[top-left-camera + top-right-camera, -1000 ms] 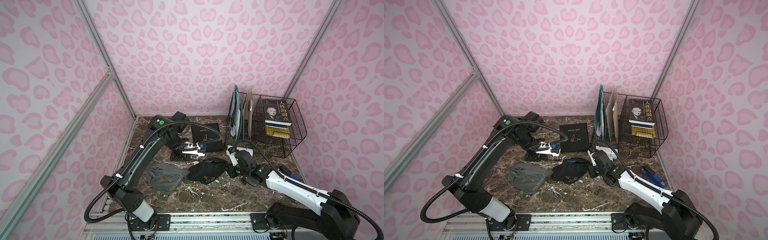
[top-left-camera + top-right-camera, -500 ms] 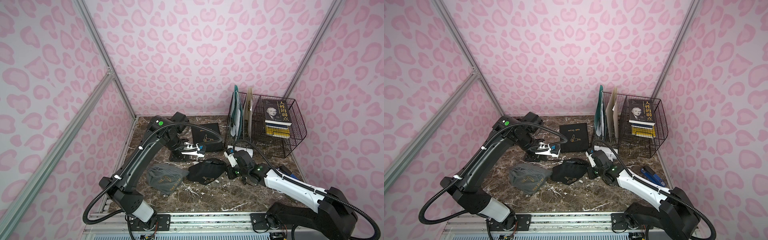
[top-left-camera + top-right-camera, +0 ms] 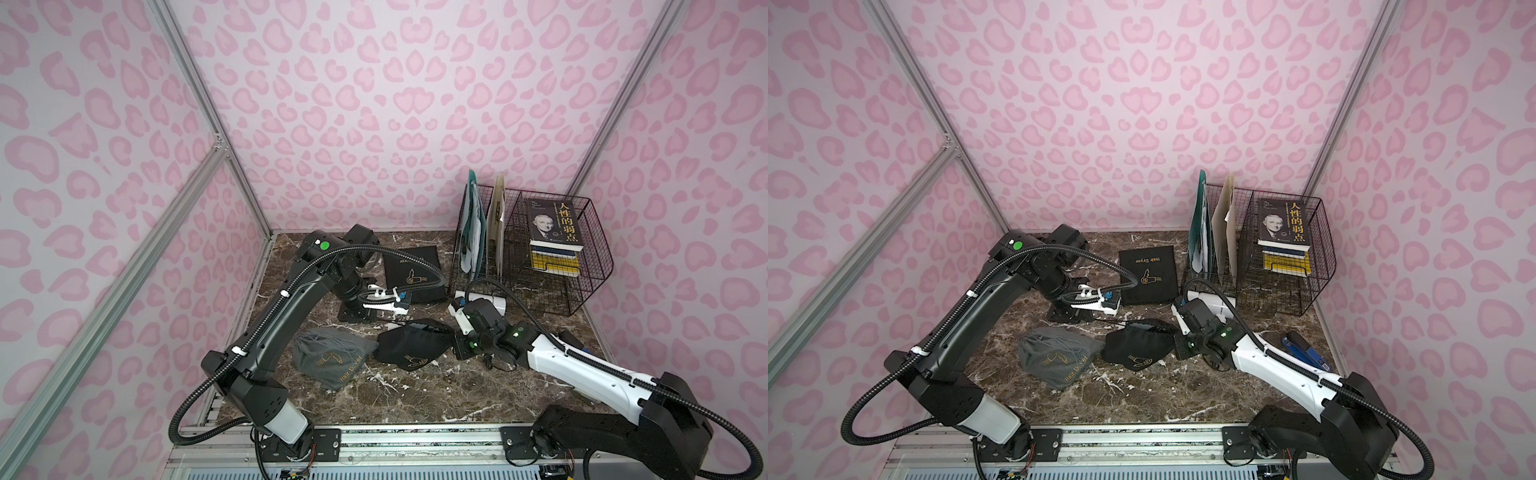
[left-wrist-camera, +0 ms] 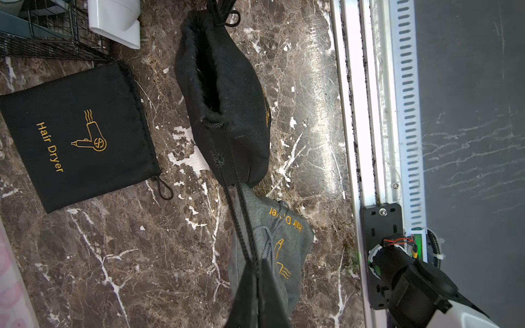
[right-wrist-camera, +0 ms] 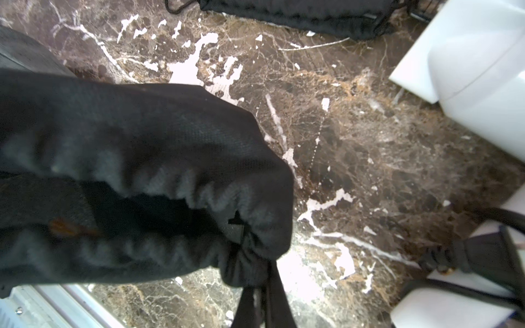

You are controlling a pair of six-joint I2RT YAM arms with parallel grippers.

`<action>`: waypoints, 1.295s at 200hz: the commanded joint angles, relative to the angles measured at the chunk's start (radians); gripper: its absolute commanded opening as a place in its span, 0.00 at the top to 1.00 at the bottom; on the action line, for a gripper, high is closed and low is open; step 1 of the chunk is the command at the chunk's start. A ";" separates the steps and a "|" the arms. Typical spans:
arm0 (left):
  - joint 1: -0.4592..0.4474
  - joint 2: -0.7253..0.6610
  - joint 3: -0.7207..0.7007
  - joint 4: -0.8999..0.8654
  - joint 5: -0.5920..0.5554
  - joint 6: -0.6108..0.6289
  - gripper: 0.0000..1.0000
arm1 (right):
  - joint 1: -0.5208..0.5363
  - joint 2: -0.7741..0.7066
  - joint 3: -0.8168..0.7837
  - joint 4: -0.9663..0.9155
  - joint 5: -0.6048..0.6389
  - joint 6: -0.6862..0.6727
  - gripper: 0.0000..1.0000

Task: Pack away hair dryers
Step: Pull the drawstrings on both sides of the drawstring bag.

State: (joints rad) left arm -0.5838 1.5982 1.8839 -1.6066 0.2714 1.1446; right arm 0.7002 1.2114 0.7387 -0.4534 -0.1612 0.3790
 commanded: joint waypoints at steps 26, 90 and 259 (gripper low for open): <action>0.001 0.018 0.057 -0.205 0.019 -0.003 0.98 | 0.005 -0.026 -0.037 0.027 -0.023 0.024 0.86; -0.001 0.020 0.068 -0.218 0.029 -0.003 0.98 | 0.004 -0.007 -0.071 0.065 -0.049 0.023 0.82; 0.000 0.004 0.062 -0.208 -0.001 0.001 0.98 | 0.010 0.017 -0.057 -0.003 0.083 0.112 1.00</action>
State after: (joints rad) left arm -0.5842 1.6142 1.9453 -1.6066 0.2764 1.1473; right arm 0.7071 1.2404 0.6781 -0.4240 -0.1452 0.4519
